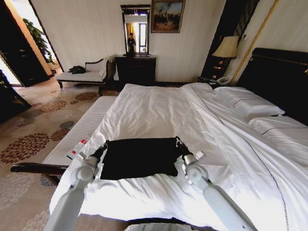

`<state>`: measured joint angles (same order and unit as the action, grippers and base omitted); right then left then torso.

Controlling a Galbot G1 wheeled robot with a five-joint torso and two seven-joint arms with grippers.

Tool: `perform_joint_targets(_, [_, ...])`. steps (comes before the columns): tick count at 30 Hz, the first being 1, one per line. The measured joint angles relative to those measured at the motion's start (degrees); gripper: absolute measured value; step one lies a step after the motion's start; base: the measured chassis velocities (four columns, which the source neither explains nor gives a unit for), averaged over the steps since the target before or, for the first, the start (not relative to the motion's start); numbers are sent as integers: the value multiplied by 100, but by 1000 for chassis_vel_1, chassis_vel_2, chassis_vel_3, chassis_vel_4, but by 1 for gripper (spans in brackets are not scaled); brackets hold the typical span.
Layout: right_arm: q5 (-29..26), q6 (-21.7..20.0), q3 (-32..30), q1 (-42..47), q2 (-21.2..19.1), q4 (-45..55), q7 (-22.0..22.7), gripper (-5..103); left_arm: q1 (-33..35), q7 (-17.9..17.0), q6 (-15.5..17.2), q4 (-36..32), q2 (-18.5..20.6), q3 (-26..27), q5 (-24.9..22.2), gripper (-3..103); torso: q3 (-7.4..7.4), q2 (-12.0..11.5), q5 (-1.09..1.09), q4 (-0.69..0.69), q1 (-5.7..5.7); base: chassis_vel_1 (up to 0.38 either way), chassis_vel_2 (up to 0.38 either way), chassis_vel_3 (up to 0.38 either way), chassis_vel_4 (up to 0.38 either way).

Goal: Fold the clothes on the bed.

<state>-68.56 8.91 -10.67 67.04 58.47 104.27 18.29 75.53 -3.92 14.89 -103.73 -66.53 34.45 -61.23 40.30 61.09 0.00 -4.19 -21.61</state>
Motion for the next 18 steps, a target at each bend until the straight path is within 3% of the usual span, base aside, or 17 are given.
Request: perform_joint_targets(18, [747,280,-115,1665,9,785,446,2,1288,230,-215,-669,232,306,490,1,1,-1,0,0,-2,0,0,0,0])
